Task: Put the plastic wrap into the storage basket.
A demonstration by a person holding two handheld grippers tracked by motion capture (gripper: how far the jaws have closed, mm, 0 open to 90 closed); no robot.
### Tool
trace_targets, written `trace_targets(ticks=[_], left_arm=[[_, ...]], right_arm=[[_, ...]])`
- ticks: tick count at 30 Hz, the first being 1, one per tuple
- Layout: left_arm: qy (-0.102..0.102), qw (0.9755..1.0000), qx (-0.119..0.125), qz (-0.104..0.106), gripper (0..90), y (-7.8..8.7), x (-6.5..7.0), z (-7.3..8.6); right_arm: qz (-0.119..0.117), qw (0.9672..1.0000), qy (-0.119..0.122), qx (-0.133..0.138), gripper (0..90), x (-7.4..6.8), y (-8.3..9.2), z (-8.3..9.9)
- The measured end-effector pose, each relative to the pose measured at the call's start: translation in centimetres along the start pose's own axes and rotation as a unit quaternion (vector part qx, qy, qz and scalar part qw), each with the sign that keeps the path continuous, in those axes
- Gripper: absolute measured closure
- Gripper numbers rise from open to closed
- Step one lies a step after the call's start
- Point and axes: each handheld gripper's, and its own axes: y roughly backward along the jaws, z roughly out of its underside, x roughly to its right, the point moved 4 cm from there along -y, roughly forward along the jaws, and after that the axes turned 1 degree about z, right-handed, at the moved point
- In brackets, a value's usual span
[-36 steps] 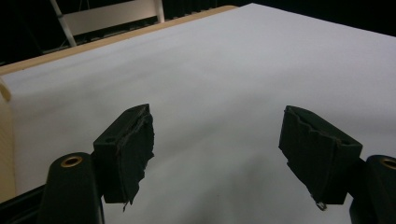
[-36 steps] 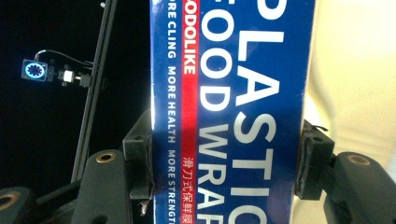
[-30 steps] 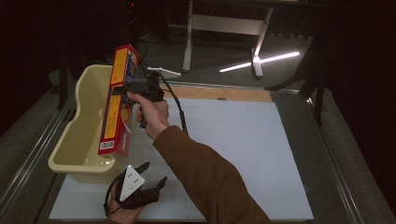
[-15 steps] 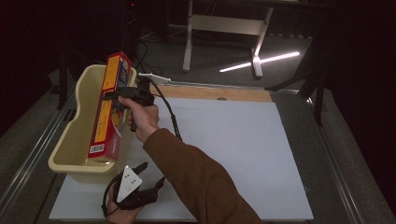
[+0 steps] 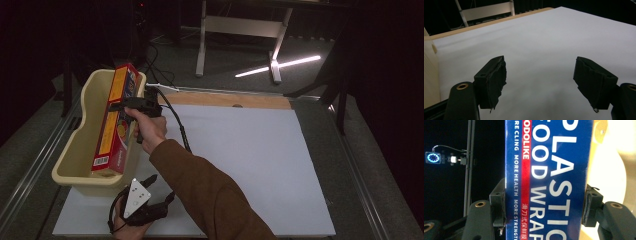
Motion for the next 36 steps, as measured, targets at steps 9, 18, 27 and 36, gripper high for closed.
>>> trace_targets(ticks=[9, 18, 27, 36], left_arm=[[0.001, 1.0, 0.0, 0.001, 26.2, 0.0, 0.0, 0.0], [0.001, 1.0, 0.0, 0.001, 26.2, 0.0, -0.1, 0.0], [0.001, 1.0, 0.001, 0.0, 26.2, 0.0, -0.1, 0.0], [0.001, 1.0, 0.0, 0.001, 26.2, 0.0, -0.1, 0.0]], right_arm=[[0.008, 0.9998, -0.003, 0.016, 38.5, 0.1, -0.6, 0.1], [0.019, 0.9997, -0.001, 0.018, 37.9, 0.3, -1.0, 0.3], [0.042, 0.999, -0.007, 0.013, 36.7, 1.1, -1.5, 0.5], [0.051, 0.9985, -0.011, 0.014, 37.1, 1.3, -2.1, 0.5]])
